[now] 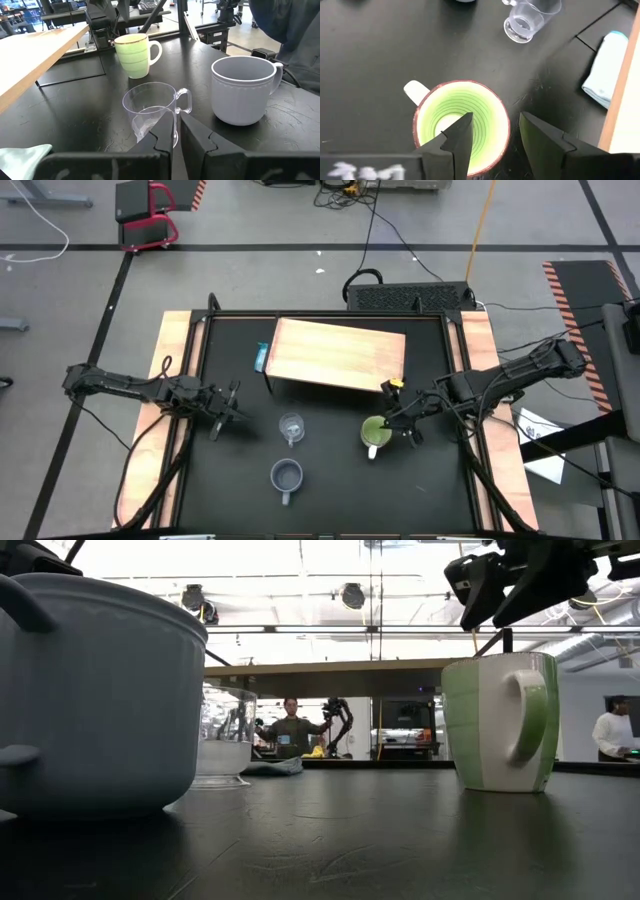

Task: Stack small to large cups/mugs on shelf
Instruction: Put the green cup on the shelf

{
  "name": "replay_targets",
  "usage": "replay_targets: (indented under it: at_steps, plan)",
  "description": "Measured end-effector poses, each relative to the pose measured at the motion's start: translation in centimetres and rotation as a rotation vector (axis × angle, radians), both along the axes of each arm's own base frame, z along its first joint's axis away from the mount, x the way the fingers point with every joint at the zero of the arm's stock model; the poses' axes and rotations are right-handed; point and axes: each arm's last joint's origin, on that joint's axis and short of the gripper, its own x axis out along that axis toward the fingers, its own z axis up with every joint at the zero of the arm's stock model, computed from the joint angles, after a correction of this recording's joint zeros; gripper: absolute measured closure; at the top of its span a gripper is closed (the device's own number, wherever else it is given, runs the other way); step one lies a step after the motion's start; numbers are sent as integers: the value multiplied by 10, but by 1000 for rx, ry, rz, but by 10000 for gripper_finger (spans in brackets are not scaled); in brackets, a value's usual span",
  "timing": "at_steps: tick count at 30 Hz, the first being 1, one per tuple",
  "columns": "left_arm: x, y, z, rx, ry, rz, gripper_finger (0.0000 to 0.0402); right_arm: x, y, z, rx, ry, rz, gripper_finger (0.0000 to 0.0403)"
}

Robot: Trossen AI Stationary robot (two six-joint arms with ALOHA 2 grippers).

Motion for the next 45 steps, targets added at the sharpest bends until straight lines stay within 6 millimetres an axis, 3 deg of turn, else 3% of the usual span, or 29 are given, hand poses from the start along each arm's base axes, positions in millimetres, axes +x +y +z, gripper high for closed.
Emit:
replay_targets:
  at_steps: [10,21,33,45]
  plan:
    - [0,0,0,0,0,0,369,0,1,1,26,-4,-20,251]
    - [0,0,0,0,0,0,369,-14,-3,-11,26,195,-88,252]
    - [0,0,0,0,0,0,369,-15,1,-11,57,204,1,252]
    - [0,0,0,0,0,0,369,-17,24,-7,42,127,144,252]
